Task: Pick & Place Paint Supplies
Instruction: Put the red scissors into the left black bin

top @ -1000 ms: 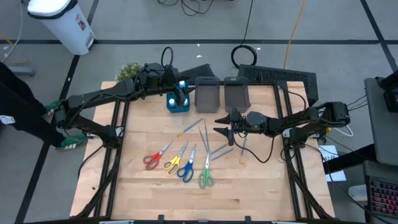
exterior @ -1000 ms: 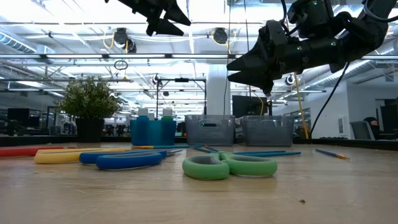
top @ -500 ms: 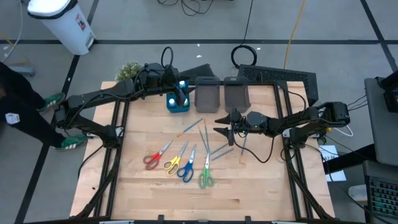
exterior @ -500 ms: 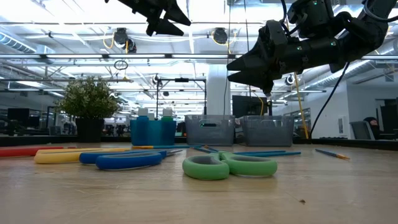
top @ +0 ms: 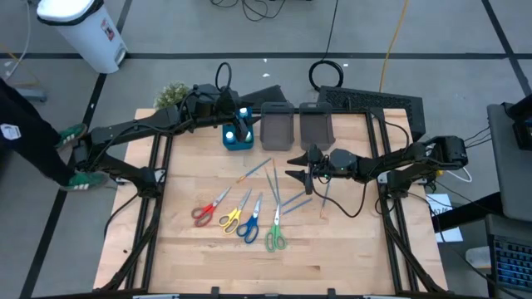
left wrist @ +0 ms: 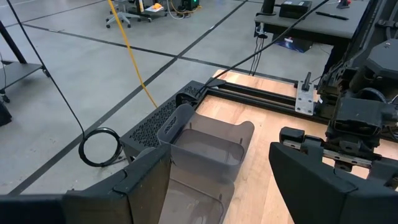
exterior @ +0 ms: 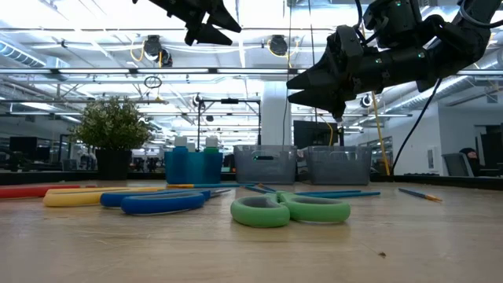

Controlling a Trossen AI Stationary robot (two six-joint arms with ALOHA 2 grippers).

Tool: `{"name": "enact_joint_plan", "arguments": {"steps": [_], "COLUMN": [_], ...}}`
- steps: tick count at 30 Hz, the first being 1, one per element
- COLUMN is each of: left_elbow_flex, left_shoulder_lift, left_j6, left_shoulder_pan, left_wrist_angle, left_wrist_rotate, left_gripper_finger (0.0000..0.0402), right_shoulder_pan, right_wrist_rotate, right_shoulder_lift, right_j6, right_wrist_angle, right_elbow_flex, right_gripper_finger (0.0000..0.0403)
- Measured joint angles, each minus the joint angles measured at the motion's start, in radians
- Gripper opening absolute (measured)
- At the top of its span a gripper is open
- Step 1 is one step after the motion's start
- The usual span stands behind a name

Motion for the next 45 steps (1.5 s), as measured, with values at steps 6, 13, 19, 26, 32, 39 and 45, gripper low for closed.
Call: {"name": "enact_joint_plan", "arguments": {"steps": [6, 13, 19, 26, 32, 39, 45], "left_elbow_flex": [0.0, 0.0, 0.0, 0.0, 0.0, 0.0, 0.0], "left_shoulder_lift": [0.0, 0.0, 0.0, 0.0, 0.0, 0.0, 0.0], "left_j6": [0.0, 0.0, 0.0, 0.0, 0.0, 0.0, 0.0], "left_shoulder_pan": [0.0, 0.0, 0.0, 0.0, 0.0, 0.0, 0.0], "left_wrist_angle": [0.0, 0.0, 0.0, 0.0, 0.0, 0.0, 0.0], "left_wrist_rotate": [0.0, 0.0, 0.0, 0.0, 0.0, 0.0, 0.0], "left_gripper_finger": [0.028, 0.028, 0.028, 0.028, 0.028, 0.028, 0.028], "right_shoulder_pan": [0.0, 0.0, 0.0, 0.0, 0.0, 0.0, -0.002], "right_wrist_rotate": [0.0, 0.0, 0.0, 0.0, 0.0, 0.0, 0.0], "right_shoulder_lift": [0.0, 0.0, 0.0, 0.0, 0.0, 0.0, 0.0], "right_j6": [0.0, 0.0, 0.0, -0.001, -0.008, -0.12, -0.24], "right_wrist_angle": [0.0, 0.0, 0.0, -0.011, -0.009, -0.003, 0.023], "right_elbow_flex": [0.0, 0.0, 0.0, 0.0, 0.0, 0.0, 0.0], "right_gripper_finger": [0.0196, 0.0196, 0.0196, 0.0196, 0.0196, 0.0196, 0.0196]}}
